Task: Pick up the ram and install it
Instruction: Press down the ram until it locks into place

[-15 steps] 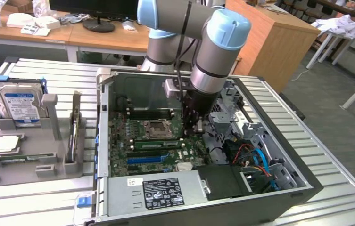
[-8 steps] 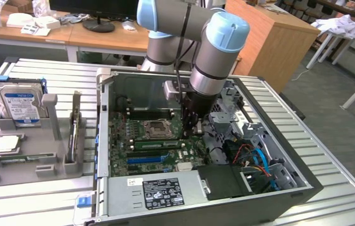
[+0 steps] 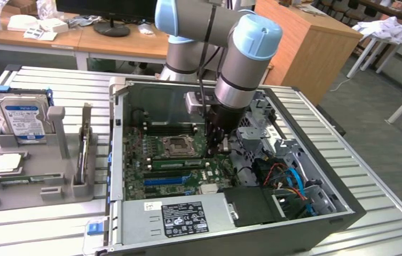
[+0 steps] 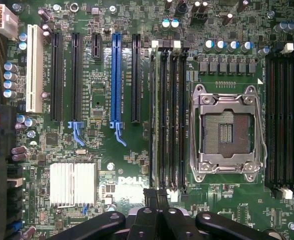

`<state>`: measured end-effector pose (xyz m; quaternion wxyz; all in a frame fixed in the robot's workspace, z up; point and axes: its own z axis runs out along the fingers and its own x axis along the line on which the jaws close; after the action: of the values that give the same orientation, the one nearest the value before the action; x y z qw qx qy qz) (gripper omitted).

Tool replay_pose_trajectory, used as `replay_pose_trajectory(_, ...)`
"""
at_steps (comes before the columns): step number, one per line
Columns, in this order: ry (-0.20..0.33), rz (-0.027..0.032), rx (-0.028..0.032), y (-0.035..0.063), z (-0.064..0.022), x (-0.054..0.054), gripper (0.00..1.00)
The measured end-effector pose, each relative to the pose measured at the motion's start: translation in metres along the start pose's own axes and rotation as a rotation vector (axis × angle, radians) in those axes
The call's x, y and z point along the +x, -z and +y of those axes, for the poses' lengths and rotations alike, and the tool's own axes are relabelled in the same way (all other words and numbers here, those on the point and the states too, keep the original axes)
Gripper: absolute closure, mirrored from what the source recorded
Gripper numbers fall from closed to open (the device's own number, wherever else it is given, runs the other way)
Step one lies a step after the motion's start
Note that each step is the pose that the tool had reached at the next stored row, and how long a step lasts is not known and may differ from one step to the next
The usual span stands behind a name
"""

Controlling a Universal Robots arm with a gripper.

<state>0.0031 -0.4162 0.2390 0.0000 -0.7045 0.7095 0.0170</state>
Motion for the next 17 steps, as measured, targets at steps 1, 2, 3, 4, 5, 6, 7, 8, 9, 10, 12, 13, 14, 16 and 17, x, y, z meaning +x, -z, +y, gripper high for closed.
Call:
replay_pose_trajectory(1, 0.0, 0.0, 0.0, -0.0002, 0.0, -0.0001, 0.89)
replay_pose_trajectory(2, 0.0, -0.0001, 0.0, -0.0003, 0.0, -0.0003, 0.89)
replay_pose_trajectory(3, 0.0, -0.0001, 0.0, -0.0005, 0.0, -0.0005, 0.89)
replay_pose_trajectory(4, 0.0, 0.0001, 0.0, -0.0006, 0.0, -0.0007, 0.89)
replay_pose_trajectory(5, 0.0, 0.0001, -0.0001, -0.0006, 0.0, -0.001, 0.89)
replay_pose_trajectory(6, 0.0, 0.0003, -0.0001, -0.0007, 0.0, -0.0013, 0.89)
replay_pose_trajectory(7, 0.0, 0.0002, 0.0, -0.0008, 0.0, -0.0017, 0.89)
replay_pose_trajectory(8, 0.0, 0.0002, 0.0, -0.0008, 0.0, -0.0017, 0.89)
replay_pose_trajectory(9, 0.0, 0.0002, -0.0001, -0.0008, 0.0, -0.0017, 0.89)
replay_pose_trajectory(10, 0.0, 0.0002, 0.0, -0.0008, 0.0, -0.0017, 0.89)
replay_pose_trajectory(12, 0.0, 0.0003, 0.0, -0.0008, 0.0, -0.0017, 0.89)
replay_pose_trajectory(13, 0.0, 0.0004, -0.0001, -0.0008, 0.0, -0.0018, 0.89)
replay_pose_trajectory(14, 0.0, 0.0001, 0.0, -0.0013, 0.0, -0.0018, 0.89)
replay_pose_trajectory(16, 0.0, 0.0002, 0.0, -0.0023, 0.0, -0.0017, 0.89)
replay_pose_trajectory(17, 0.0, 0.0002, -0.0001, -0.0027, 0.0, -0.0017, 0.89)
